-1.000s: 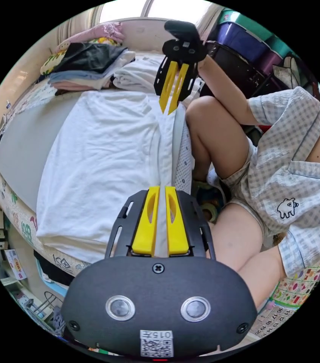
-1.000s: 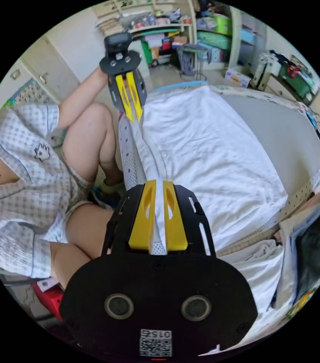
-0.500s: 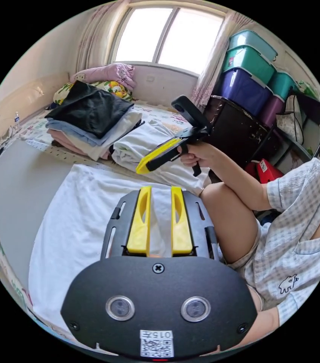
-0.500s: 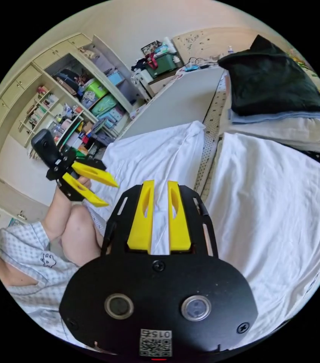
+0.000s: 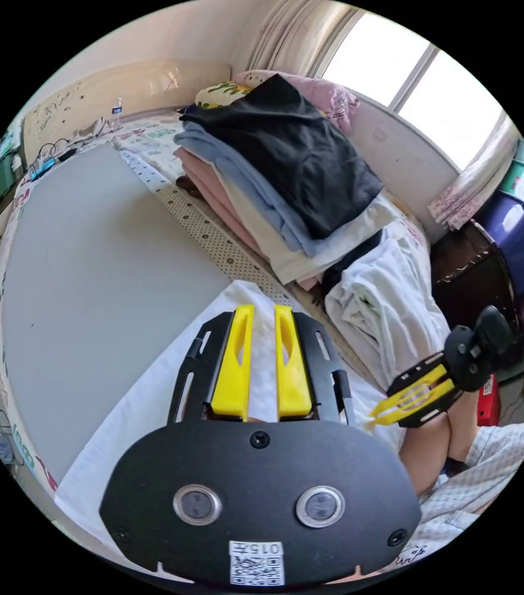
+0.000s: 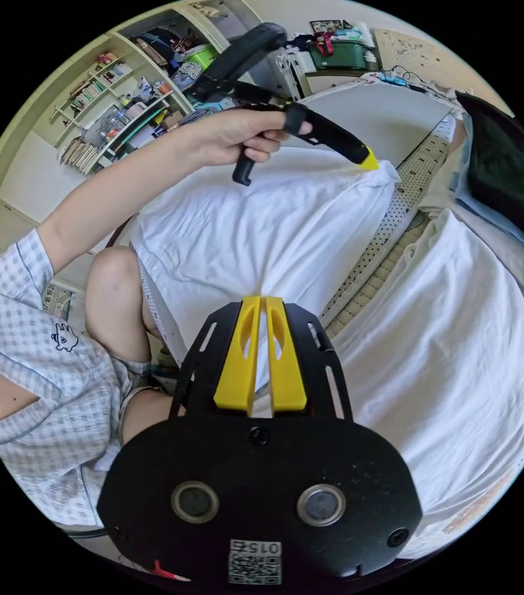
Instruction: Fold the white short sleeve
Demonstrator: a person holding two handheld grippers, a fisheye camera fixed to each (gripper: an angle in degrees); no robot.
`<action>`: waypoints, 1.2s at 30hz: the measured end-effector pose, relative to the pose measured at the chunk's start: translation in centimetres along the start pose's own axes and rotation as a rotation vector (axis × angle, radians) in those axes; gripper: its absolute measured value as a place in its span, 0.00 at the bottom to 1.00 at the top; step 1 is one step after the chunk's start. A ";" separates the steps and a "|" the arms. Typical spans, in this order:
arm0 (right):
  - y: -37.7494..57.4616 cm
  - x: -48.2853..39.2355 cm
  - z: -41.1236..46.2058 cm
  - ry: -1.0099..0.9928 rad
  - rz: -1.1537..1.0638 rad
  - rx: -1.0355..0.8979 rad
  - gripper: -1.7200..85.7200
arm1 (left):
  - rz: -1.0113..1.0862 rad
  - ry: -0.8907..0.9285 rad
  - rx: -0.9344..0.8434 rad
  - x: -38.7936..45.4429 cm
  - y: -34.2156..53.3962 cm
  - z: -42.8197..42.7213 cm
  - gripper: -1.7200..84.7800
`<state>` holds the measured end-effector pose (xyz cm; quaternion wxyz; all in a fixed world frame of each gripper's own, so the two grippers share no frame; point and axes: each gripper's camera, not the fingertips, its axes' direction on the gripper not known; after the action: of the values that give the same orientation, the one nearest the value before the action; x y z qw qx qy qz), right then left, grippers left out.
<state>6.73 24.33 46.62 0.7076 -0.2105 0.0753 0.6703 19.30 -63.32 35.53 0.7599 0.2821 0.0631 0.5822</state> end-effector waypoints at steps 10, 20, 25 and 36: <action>-0.5 -7.1 -2.1 0.194 -0.020 -0.169 0.15 | -0.018 -0.036 0.020 -0.8 -1.9 1.1 0.12; -1.9 -6.8 -0.7 0.061 -0.004 -0.290 0.09 | -0.058 -0.085 -0.075 0.0 -3.9 4.1 0.14; -2.7 -9.9 -2.9 0.060 -0.095 -0.279 0.03 | 0.000 -0.107 -0.095 1.7 -4.0 4.8 0.06; 5.2 -11.9 -20.5 0.219 0.118 0.163 0.02 | -0.024 0.086 0.164 2.3 -5.9 -5.6 0.02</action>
<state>4.13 5.32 31.77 0.6691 -0.2195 0.2185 0.6756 22.69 -60.22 28.41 0.7377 0.3173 0.1466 0.5776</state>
